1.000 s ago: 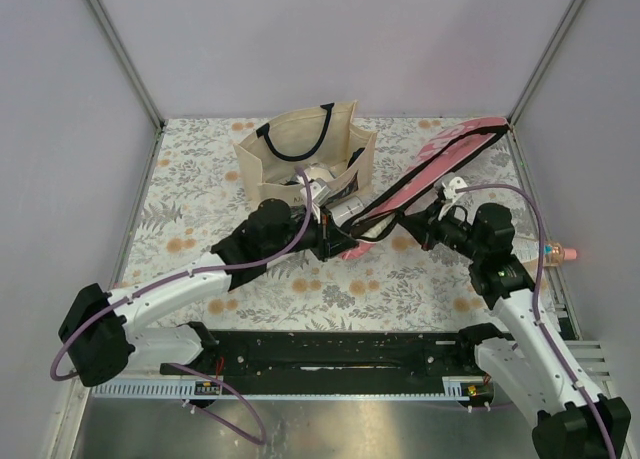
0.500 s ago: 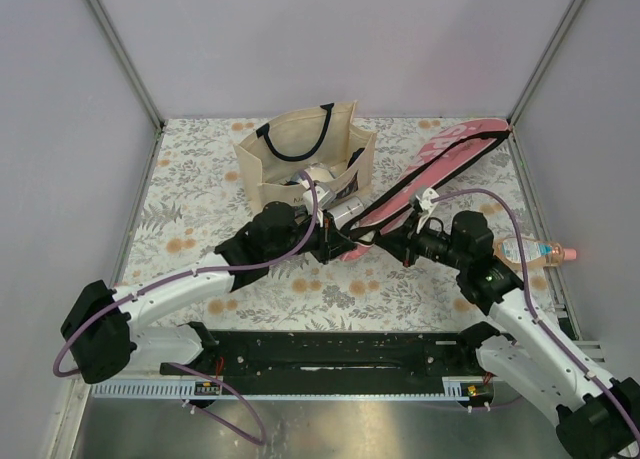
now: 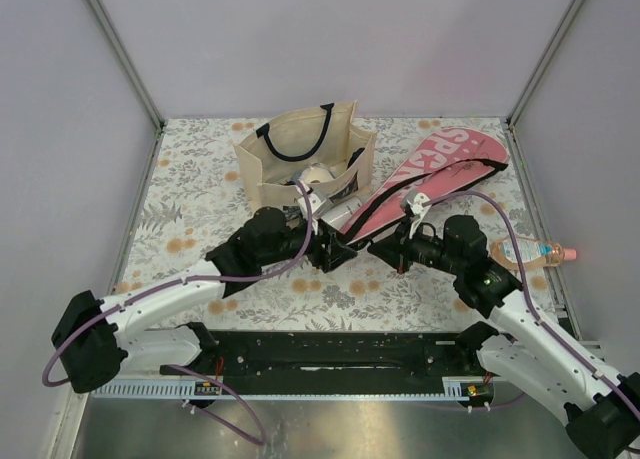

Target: Pack up the badminton gear

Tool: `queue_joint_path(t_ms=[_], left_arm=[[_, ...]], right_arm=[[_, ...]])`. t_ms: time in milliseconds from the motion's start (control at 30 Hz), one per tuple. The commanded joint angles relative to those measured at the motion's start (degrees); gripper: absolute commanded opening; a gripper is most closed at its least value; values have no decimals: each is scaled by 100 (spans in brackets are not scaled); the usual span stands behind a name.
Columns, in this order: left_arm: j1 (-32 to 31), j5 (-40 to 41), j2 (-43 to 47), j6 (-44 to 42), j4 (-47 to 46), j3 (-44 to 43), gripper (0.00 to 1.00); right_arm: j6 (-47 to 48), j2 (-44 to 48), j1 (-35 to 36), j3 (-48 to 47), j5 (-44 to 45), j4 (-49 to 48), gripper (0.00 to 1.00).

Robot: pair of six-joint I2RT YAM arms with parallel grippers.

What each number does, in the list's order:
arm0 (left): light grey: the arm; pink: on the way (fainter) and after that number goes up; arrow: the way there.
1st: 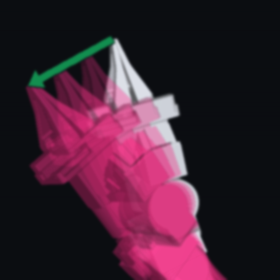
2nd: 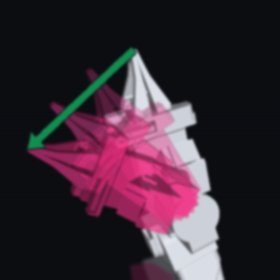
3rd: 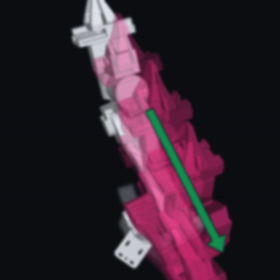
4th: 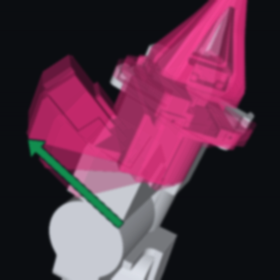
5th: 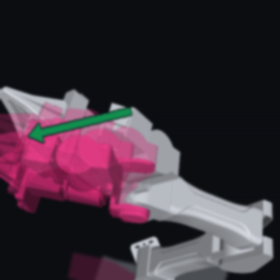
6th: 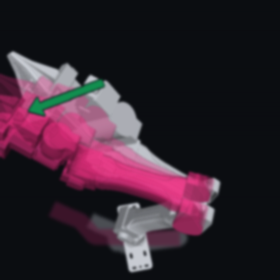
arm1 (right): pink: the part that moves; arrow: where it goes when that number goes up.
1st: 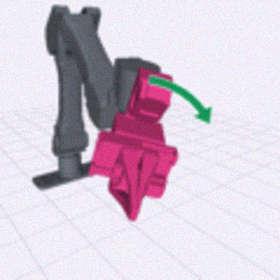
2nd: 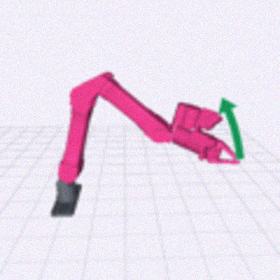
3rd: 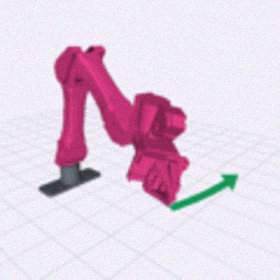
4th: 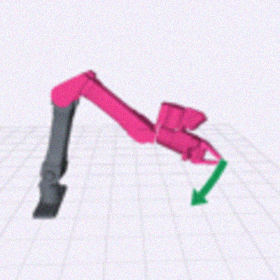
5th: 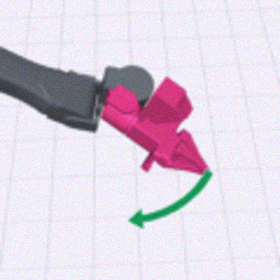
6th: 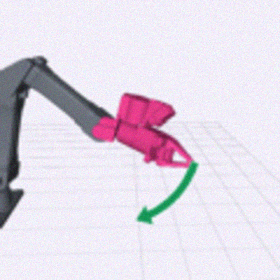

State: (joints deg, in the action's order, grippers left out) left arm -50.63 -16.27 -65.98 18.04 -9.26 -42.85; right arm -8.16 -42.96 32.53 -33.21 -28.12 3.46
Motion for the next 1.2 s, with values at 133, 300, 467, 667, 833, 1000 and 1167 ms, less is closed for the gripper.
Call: queue_joint_path(t_ms=[133, 300, 467, 667, 833, 1000, 1167], left_arm=[[-8, -218, 911, -1706, 160, 497, 67], [-26, -43, 780, -2471, 636, 330, 68], [-122, 115, 613, -2648, 31, 532, 68], [-254, 159, 244, -2894, -515, 690, 54], [-342, 344, 287, -2772, -1217, 1015, 16], [-351, 405, 419, -2464, -1518, 1034, 0], [-342, 660, 42, -2358, -798, 489, 0]], right_arm=[[-194, 244, 86, -555, -194, -478, 0], [-221, 235, 95, -581, -282, -469, 0], [-317, 306, 95, -537, -396, -513, 0], [-528, 499, 86, -467, -458, -540, 0], [-721, 578, 86, -423, -484, -619, 0], [-985, 289, 95, -370, -834, -882, 0], [-854, -63, 200, -1037, -951, -22, 0]])
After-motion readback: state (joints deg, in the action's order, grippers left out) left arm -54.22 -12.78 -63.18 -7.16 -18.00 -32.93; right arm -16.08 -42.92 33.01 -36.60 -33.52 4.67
